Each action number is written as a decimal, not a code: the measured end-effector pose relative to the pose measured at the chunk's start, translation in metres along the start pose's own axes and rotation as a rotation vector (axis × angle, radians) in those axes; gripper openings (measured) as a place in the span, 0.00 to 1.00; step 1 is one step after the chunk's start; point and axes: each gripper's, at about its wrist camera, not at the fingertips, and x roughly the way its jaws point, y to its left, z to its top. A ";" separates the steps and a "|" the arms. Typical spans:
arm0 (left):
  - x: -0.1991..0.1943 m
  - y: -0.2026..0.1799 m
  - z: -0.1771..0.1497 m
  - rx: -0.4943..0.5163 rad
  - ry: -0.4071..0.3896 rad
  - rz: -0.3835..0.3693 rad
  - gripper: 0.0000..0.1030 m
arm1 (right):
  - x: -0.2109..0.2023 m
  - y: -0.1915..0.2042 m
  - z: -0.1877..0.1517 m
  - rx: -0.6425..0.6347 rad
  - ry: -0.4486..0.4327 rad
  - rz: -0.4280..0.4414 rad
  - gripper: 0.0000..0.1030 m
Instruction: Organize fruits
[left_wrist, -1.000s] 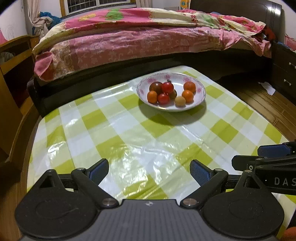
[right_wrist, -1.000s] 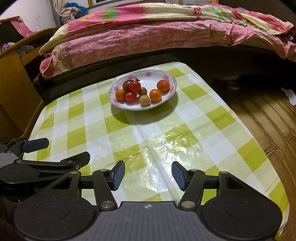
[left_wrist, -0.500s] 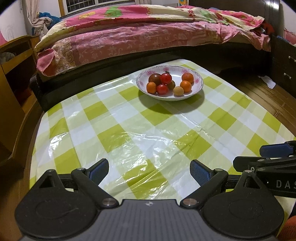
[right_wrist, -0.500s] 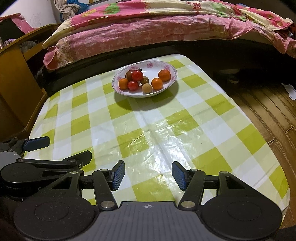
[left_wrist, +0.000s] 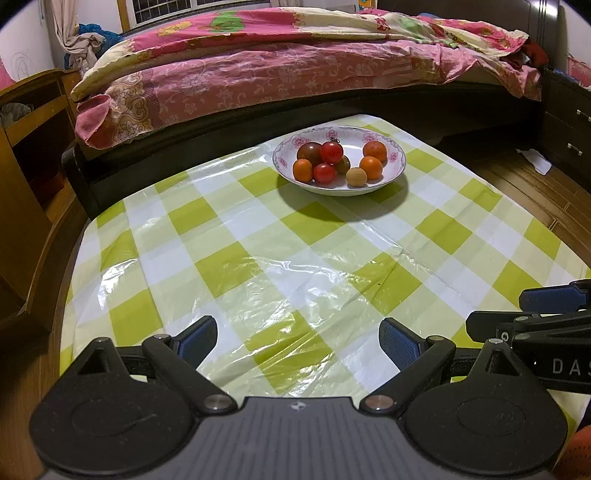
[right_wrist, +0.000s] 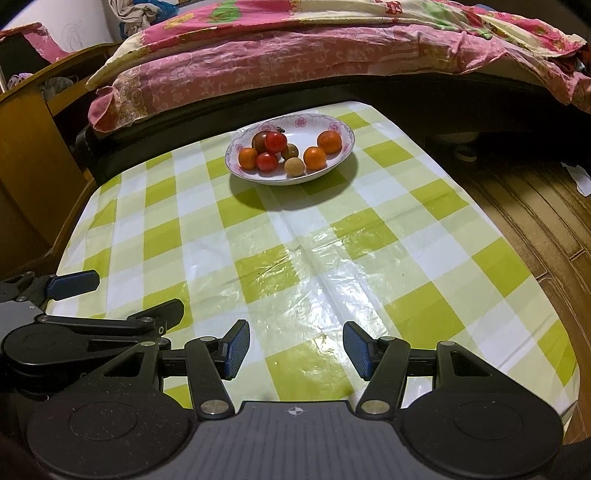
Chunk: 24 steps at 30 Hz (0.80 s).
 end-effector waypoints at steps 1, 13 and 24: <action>0.000 0.000 0.000 0.002 -0.001 0.001 0.98 | 0.000 0.000 0.000 0.000 0.000 0.000 0.52; -0.002 -0.002 -0.002 0.008 -0.005 0.006 0.98 | -0.001 0.000 0.000 0.000 0.000 0.000 0.52; -0.005 -0.002 -0.003 0.013 -0.013 0.011 0.98 | -0.001 0.000 0.000 -0.001 0.000 0.000 0.52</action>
